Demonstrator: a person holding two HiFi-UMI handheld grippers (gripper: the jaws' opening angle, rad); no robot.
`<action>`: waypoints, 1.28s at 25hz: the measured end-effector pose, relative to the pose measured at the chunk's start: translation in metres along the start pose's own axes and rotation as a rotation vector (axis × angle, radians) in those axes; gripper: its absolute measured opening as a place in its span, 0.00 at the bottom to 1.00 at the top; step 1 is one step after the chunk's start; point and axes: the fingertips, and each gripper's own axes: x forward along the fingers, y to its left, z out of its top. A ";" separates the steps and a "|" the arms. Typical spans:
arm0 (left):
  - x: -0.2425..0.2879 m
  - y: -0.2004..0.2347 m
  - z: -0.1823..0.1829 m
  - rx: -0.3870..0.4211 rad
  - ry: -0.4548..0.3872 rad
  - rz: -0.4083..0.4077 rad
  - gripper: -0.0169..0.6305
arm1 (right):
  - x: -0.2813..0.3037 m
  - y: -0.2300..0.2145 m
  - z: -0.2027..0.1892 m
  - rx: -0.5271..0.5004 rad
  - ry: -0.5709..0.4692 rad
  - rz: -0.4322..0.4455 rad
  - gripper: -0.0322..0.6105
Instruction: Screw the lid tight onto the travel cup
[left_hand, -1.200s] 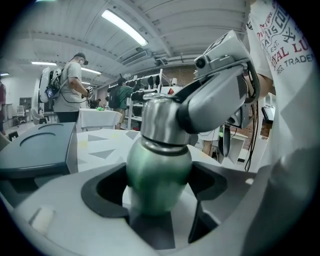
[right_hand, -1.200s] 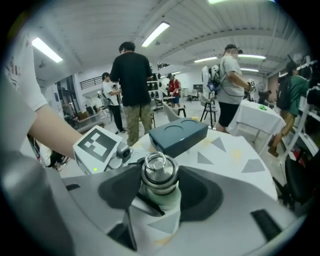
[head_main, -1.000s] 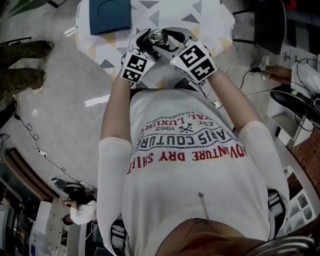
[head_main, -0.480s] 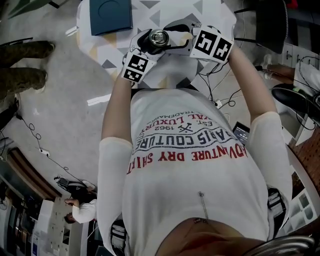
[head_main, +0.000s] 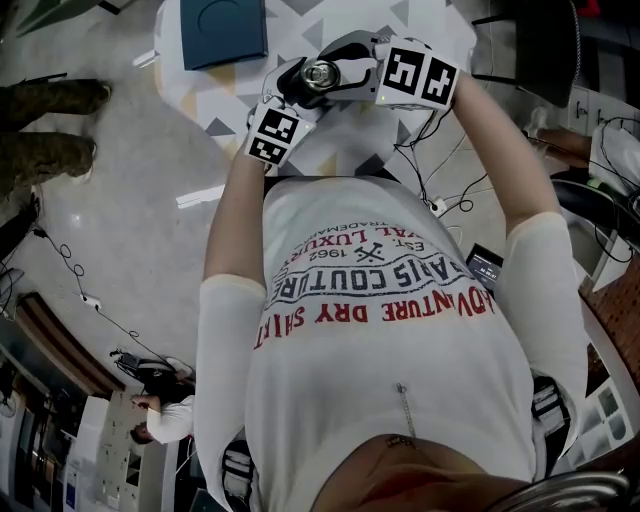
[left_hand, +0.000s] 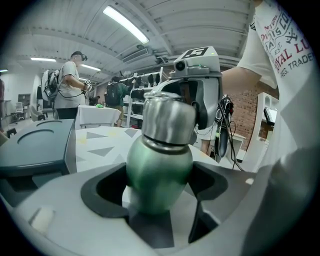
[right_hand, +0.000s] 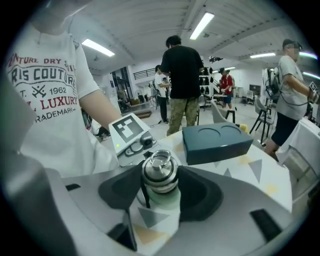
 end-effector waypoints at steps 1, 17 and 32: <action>0.000 0.000 0.000 0.000 -0.001 0.000 0.62 | 0.000 0.000 0.000 0.006 -0.005 -0.010 0.42; 0.002 0.001 -0.003 -0.011 -0.003 0.004 0.62 | -0.002 -0.011 -0.003 0.403 -0.107 -0.502 0.42; 0.002 0.001 -0.003 -0.014 0.002 0.005 0.62 | -0.011 0.004 -0.001 0.044 -0.062 -0.213 0.49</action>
